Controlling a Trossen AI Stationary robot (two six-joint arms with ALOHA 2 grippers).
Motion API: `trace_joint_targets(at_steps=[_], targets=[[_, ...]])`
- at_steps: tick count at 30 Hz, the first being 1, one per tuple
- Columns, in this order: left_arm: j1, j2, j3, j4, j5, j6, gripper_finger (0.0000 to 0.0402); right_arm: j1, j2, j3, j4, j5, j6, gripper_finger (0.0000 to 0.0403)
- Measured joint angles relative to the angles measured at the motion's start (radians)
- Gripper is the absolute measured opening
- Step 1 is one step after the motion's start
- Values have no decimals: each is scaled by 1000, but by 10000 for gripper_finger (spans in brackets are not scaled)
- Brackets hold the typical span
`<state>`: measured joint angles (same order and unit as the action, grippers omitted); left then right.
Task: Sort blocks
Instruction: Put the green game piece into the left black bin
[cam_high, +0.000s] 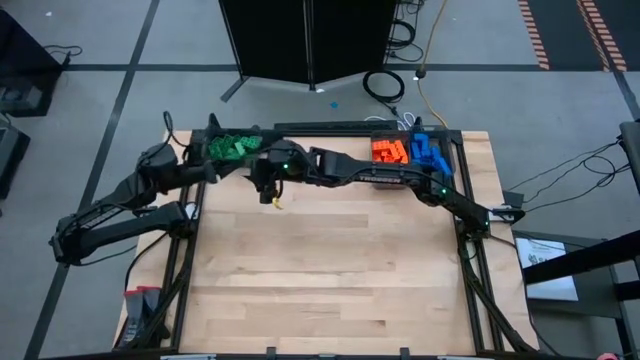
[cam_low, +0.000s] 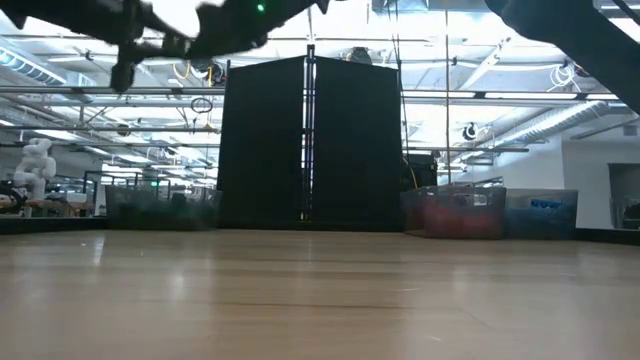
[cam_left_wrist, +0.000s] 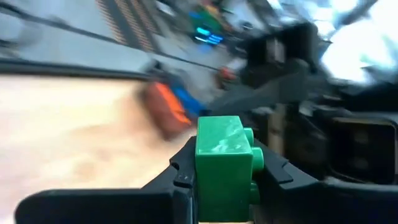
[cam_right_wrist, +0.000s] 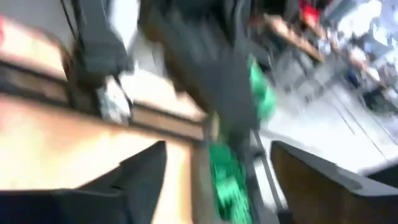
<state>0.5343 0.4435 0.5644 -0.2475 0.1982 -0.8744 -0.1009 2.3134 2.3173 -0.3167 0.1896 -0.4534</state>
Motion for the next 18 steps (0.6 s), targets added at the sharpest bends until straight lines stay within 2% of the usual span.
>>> trace_joint_targets(at_steps=[4, 7, 10, 13, 18], targets=[[1, 10, 0, -146, -236, 77, 75, -11, -12, -1, -170, 75, -13, 325], [5, 52, 0, -261, -456, 106, 75, -21, -17, -1, -261, 76, -10, 330], [27, 133, 0, -327, -607, 110, 75, -26, -18, -1, -321, 74, -6, 322], [66, 238, 0, -296, -662, 181, 75, -26, -18, -1, -335, 68, -5, 313], [158, 428, 0, -239, -674, 241, 75, -26, -18, -1, -343, 66, -38, 309]])
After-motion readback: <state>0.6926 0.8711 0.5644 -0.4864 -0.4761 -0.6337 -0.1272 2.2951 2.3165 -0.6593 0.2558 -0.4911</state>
